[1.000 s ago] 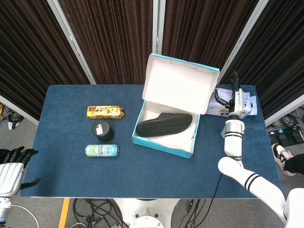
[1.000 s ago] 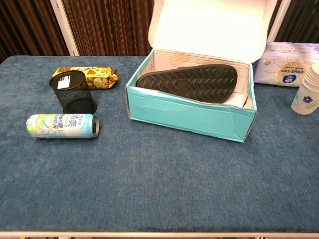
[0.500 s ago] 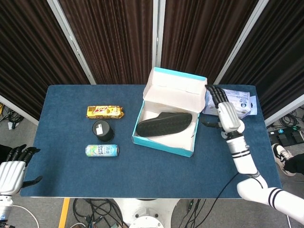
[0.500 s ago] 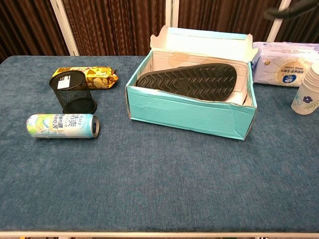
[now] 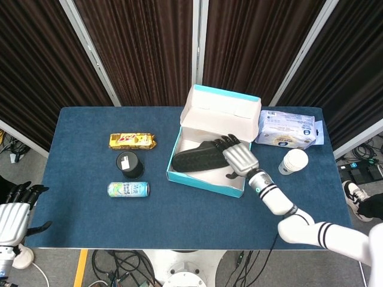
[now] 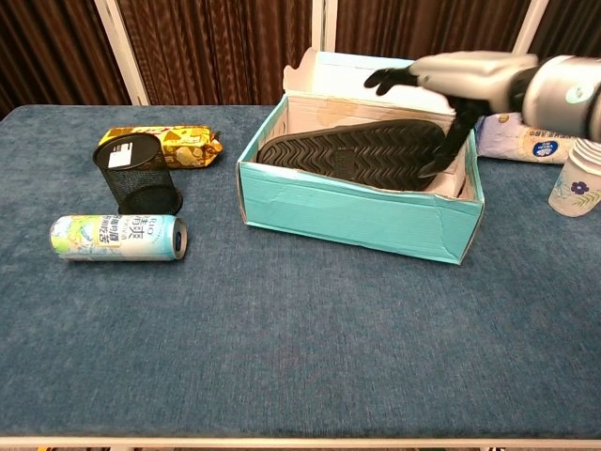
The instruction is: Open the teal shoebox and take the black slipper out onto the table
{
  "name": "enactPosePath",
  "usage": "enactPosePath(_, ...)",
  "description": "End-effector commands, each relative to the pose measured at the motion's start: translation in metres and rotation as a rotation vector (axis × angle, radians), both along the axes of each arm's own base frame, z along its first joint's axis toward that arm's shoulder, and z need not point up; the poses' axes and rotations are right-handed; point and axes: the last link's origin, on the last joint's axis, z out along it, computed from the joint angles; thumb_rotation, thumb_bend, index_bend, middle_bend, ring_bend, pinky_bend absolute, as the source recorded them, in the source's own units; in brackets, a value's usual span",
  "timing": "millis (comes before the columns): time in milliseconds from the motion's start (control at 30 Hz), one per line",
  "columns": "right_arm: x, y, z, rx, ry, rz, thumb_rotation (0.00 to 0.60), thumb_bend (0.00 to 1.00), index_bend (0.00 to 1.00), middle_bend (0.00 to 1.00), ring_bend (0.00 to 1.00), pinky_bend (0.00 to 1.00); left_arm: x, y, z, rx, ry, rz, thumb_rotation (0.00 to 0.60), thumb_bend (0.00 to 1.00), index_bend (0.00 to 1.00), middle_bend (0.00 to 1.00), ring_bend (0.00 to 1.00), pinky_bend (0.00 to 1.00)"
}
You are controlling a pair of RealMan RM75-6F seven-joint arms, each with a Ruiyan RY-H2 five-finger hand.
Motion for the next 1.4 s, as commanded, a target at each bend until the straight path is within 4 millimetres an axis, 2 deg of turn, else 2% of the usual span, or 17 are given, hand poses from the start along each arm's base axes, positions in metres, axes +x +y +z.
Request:
enactPosePath(33,0.012,-0.010,-0.030,-0.007,0.100,0.026,0.600,0.00,0.05,0.10,0.00,0.02,-0.001,0.001,0.000,0.000,-0.001,0.001,0.600,0.00,0.23,0.20,0.10,0.12)
enactPosePath(400,0.031,-0.021,-0.070,-0.080,0.198,0.046,0.600,0.00,0.09,0.12,0.00,0.02,-0.006,0.001,0.000,-0.002,-0.003,0.012,0.600,0.00,0.23,0.20,0.10,0.12)
enactPosePath(533,0.037,-0.021,-0.079,-0.093,0.216,0.070,0.600,0.01,0.17,0.19,0.08,0.02,-0.008,0.001,0.000,-0.002,-0.006,0.016,0.600,0.00,0.23,0.20,0.10,0.12)
enactPosePath(600,0.039,-0.019,-0.082,-0.095,0.215,0.079,0.600,0.02,0.22,0.23,0.12,0.02,-0.009,0.002,-0.001,-0.004,-0.006,0.018,0.600,0.00,0.24,0.20,0.10,0.12)
enactPosePath(700,0.043,-0.017,-0.081,-0.108,0.185,0.092,0.600,0.04,0.36,0.34,0.23,0.02,-0.009,0.001,-0.001,-0.004,-0.010,0.019,0.600,0.00,0.25,0.20,0.10,0.12)
enactPosePath(800,0.044,-0.013,-0.078,-0.113,0.132,0.098,0.600,0.04,0.44,0.41,0.29,0.02,-0.010,0.001,-0.002,-0.004,-0.012,0.022,0.600,0.00,0.25,0.20,0.10,0.12)
enactPosePath(1033,0.037,-0.006,-0.079,-0.103,0.130,0.114,0.600,0.07,0.46,0.42,0.30,0.07,-0.010,0.003,-0.005,-0.011,-0.023,0.019,0.600,0.00,0.25,0.20,0.10,0.12)
enactPosePath(1100,0.036,-0.005,-0.081,-0.099,0.132,0.113,0.600,0.13,0.47,0.42,0.30,0.11,-0.010,0.004,-0.005,-0.012,-0.023,0.018,0.600,0.00,0.25,0.20,0.10,0.12)
enactPosePath(1167,0.035,-0.005,-0.082,-0.106,0.130,0.115,0.600,0.23,0.50,0.44,0.32,0.19,-0.011,0.003,-0.005,-0.010,-0.023,0.021,0.600,0.00,0.25,0.20,0.10,0.12)
enactPosePath(1200,0.036,-0.005,-0.082,-0.113,0.126,0.121,0.600,0.30,0.53,0.46,0.35,0.27,-0.011,0.003,-0.005,-0.008,-0.023,0.022,0.600,0.00,0.25,0.20,0.10,0.12)
enactPosePath(1300,0.036,-0.007,-0.077,-0.145,0.106,0.139,0.600,0.43,0.63,0.53,0.43,0.46,-0.012,0.002,-0.004,-0.004,-0.023,0.027,0.600,0.00,0.25,0.20,0.10,0.12)
enactPosePath(1400,0.038,-0.010,-0.066,-0.179,0.074,0.158,0.600,0.49,0.68,0.56,0.45,0.51,-0.013,0.001,-0.004,-0.003,-0.024,0.030,0.600,0.00,0.25,0.20,0.10,0.12)
